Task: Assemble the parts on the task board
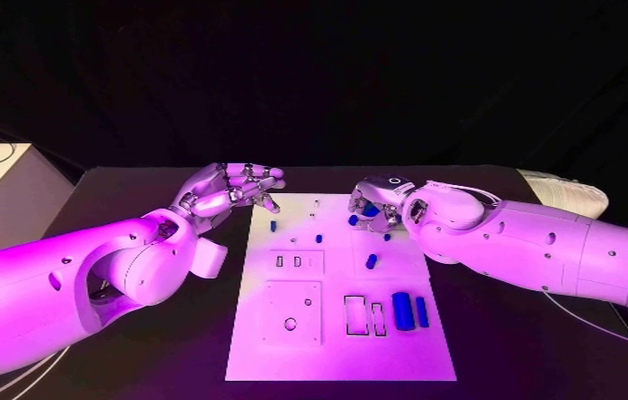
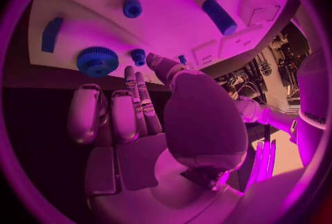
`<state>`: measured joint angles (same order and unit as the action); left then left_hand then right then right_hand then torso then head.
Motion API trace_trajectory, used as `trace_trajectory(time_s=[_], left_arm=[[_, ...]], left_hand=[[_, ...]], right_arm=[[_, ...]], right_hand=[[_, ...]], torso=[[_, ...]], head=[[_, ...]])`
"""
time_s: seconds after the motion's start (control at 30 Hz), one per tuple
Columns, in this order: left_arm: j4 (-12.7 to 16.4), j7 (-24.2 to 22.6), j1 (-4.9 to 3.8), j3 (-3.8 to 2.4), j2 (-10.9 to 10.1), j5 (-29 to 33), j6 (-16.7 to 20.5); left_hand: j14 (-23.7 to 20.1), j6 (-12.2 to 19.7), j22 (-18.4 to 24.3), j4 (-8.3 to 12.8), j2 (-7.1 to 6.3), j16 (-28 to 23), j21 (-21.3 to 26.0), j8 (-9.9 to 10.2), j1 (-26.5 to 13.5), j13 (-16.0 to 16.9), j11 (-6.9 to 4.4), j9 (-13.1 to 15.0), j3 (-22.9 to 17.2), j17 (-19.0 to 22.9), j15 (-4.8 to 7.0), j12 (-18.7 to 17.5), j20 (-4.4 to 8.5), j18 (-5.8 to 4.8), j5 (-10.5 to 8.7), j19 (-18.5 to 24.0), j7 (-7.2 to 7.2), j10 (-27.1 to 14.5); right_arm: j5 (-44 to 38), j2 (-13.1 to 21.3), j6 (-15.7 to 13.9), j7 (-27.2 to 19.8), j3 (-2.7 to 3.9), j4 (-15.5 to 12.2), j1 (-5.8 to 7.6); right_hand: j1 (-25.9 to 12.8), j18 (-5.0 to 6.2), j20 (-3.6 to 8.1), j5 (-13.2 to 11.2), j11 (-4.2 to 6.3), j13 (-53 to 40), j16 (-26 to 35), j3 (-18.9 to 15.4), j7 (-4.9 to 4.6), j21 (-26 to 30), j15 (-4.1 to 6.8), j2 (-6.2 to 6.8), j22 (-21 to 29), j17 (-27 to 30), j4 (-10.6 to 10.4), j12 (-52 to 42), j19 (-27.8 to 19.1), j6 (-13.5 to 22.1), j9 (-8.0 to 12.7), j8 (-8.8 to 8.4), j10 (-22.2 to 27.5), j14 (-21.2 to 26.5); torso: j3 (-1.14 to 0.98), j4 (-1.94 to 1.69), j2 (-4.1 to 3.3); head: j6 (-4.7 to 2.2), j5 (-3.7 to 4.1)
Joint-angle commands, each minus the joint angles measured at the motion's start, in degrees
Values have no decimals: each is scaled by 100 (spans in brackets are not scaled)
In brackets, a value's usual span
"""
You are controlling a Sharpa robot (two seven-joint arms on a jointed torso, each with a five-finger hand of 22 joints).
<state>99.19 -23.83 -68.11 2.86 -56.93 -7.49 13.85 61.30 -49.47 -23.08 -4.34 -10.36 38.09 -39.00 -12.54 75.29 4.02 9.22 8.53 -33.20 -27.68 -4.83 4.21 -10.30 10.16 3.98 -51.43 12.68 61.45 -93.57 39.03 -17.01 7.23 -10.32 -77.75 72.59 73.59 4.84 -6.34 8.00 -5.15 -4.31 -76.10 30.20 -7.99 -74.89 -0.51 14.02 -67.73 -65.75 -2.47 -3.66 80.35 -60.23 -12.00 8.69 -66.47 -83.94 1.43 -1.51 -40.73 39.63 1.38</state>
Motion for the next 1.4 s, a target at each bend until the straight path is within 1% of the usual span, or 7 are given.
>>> trace_trajectory(time_s=[0.03,0.23,0.57,1.07,1.2,1.3,1.4], left_arm=[[24,-8,-9,-3,-2,-22,-140],[27,3,-9,-3,-10,-21,-144],[31,18,-10,-3,-16,-15,-154],[35,33,-10,-3,-23,-12,-173],[35,36,-10,-3,-25,-12,-179],[35,39,-10,-3,-25,-12,-184],[32,40,-10,-3,-25,-10,-187]], left_hand=[[-37,-9,-8,24,23,33,-23,-10,-53,7,0,-8,-4,-6,-10,-18,-5,5,-26,38,57,9],[-37,-9,-8,24,23,33,-23,-10,-53,7,0,-8,-4,-6,-10,-18,-5,5,-26,38,57,9],[-43,-4,-12,25,24,35,-28,-8,-52,6,3,-10,-5,-5,-12,-20,-7,5,-26,46,61,3],[-48,1,-18,27,29,40,-36,-6,-49,6,6,-11,-8,-6,-14,-22,-8,5,-26,55,65,-3],[-52,4,-23,32,34,44,-43,-5,-42,5,7,-12,-13,-6,-15,-23,-10,6,-26,62,67,-6],[-52,4,-23,32,34,44,-43,-5,-42,5,7,-12,-13,-6,-15,-23,-10,6,-26,62,67,-6],[-52,4,-23,32,34,44,-43,-5,-42,5,7,-12,-13,-6,-15,-23,-10,6,-26,62,67,-6]], right_arm=[[-133,-25,88,87,1,22,-8],[-149,-56,98,86,1,35,-12],[-145,-100,105,77,1,65,-25],[-144,-158,135,101,-1,137,-33],[-157,-159,93,126,-1,135,-36],[-163,-157,21,137,-2,117,-38],[-166,-155,-80,152,-2,90,-41]], right_hand=[[63,-31,37,22,35,-5,-33,14,-4,-26,38,-9,0,-5,-18,-36,-22,-43,-10,29,-16,-164],[75,-36,45,39,37,-3,-46,41,1,-42,38,-37,-27,-9,-25,-47,-17,-73,-25,56,-27,-164],[75,-42,48,66,34,-2,-59,70,-1,-59,35,-65,-55,-16,-39,-58,-10,-93,-38,77,-48,-165],[79,-48,45,104,29,1,-78,122,-5,-80,30,-111,-90,-24,-55,-73,-3,-115,-58,107,-84,-166],[141,-55,49,120,46,-2,-98,215,11,-113,40,-176,-142,-31,-29,-100,11,-161,-92,158,-155,-166],[165,-77,58,34,68,-9,-140,290,29,-197,57,-213,-268,-79,-15,-131,63,-214,-125,211,-240,-178],[167,-104,92,71,135,-38,-197,384,97,-304,108,-262,-426,-127,2,-185,126,-353,-214,346,-434,-194]], torso=[[2,-2,-16],[10,-2,-19],[8,-1,-35],[9,-5,-60],[9,1,-60],[10,-3,-61],[11,-3,-65]], head=[[8,-3],[23,-6],[31,-27],[53,-23],[58,-49],[67,-44],[69,-43]])
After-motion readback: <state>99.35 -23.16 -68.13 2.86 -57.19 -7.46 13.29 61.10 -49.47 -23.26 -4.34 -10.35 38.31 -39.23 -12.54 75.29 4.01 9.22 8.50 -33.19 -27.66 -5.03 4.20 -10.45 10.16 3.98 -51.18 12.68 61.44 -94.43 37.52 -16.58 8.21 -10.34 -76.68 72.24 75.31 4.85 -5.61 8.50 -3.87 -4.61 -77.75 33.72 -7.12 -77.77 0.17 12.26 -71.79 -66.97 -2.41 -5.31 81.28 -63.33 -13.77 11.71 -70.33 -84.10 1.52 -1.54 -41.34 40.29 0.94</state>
